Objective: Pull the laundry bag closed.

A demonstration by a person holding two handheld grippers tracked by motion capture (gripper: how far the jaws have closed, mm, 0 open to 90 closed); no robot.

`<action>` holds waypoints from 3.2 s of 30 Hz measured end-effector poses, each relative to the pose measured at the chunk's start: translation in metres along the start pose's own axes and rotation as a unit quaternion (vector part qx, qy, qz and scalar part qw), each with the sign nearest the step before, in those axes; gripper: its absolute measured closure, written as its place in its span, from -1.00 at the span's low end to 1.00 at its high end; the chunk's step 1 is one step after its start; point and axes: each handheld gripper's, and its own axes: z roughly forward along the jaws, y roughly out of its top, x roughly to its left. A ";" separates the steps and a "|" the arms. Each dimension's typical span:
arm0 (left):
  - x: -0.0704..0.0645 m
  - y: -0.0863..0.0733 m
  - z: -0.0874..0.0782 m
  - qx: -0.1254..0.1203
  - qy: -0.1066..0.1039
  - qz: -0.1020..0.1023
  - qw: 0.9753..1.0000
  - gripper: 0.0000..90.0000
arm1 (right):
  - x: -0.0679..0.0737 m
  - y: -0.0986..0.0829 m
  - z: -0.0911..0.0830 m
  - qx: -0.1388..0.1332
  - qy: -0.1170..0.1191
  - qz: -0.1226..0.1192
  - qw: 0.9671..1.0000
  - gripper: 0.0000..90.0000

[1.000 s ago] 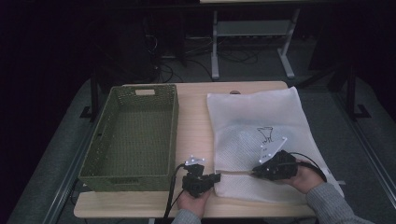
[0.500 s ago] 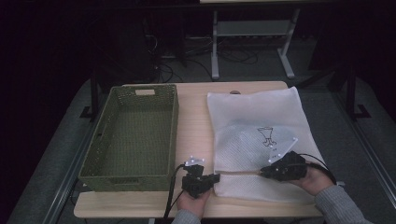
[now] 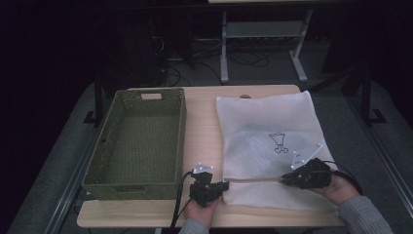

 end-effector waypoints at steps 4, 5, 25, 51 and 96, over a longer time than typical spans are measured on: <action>0.001 0.000 -0.001 -0.001 0.001 -0.002 1.000 0.92 | -0.004 -0.009 -0.003 0.000 -0.004 0.011 1.000 0.81; 0.001 0.000 -0.001 -0.001 0.002 0.000 1.000 0.92 | -0.004 -0.011 -0.004 0.000 -0.005 0.014 1.000 0.81; 0.002 0.000 -0.003 -0.001 0.009 0.005 1.000 0.92 | -0.016 -0.045 -0.018 0.009 -0.025 0.056 0.998 0.81; 0.004 0.001 -0.004 0.002 0.016 0.008 1.000 0.92 | -0.034 -0.107 -0.039 0.037 -0.066 0.125 0.989 0.81; 0.002 0.008 -0.012 -0.028 0.047 0.017 0.998 0.36 | -0.038 -0.077 -0.040 -0.041 -0.067 0.142 0.987 0.17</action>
